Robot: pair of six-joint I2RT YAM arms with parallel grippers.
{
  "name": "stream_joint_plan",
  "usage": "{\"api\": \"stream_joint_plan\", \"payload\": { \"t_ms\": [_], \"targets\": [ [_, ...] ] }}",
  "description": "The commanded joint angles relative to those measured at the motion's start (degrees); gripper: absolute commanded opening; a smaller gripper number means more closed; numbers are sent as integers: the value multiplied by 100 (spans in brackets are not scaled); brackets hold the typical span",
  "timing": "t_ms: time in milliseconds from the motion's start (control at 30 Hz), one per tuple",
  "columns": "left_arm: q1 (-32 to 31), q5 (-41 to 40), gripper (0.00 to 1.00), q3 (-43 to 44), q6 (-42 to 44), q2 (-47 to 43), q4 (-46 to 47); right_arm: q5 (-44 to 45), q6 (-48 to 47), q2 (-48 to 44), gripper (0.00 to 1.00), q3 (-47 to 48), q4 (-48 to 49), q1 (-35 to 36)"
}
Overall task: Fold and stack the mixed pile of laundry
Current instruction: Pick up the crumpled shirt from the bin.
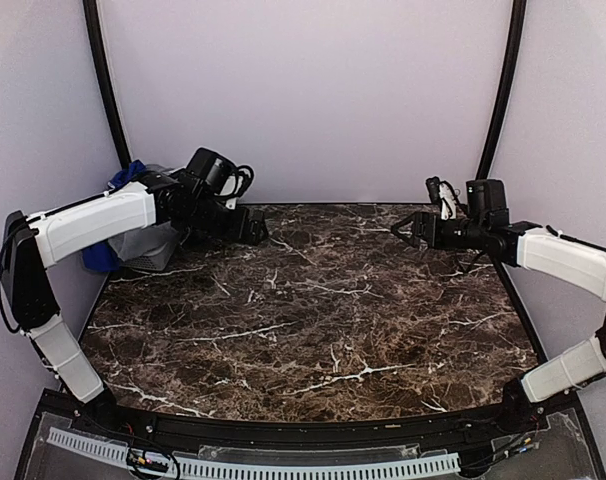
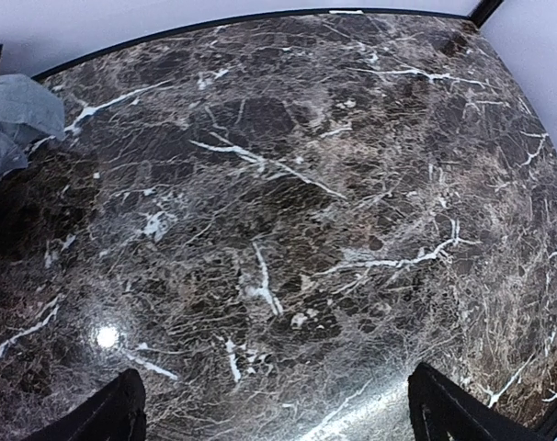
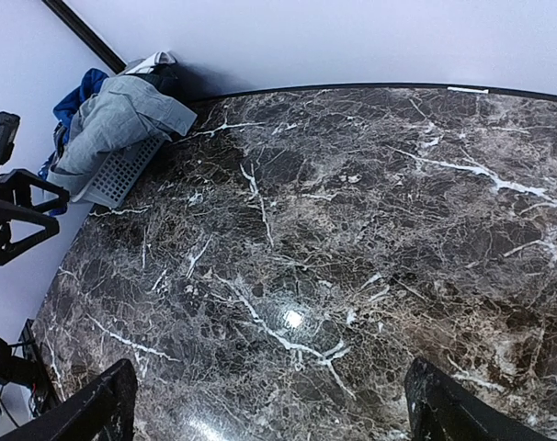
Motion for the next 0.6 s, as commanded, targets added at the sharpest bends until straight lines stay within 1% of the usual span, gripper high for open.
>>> {"api": "stream_joint_plan", "payload": {
  "t_ms": [0, 167, 267, 333, 467, 567],
  "targets": [
    [548, -123, 99, 267, -155, -362, -442, -182, -91, -23, 98, -69, 333, 32],
    [1383, -539, 99, 777, -371, -511, -1178, -273, -101, -7, 99, -95, 408, -30],
    [1939, -701, 99, 873, -469, -708, -1342, -342, -93, 18, 99, -122, 483, -61],
    [2183, -786, 99, 888, -474, -805, -1413, -396, -72, 39, 98, -149, 541, -91],
    [2464, -907, 98, 991, -592, -676, -1709, -472, -18, 86, 99, -193, 639, -130],
    [2509, -1163, 97, 926, -699, -538, -1847, -513, 17, 101, 98, -232, 695, -152]
  ]
}}
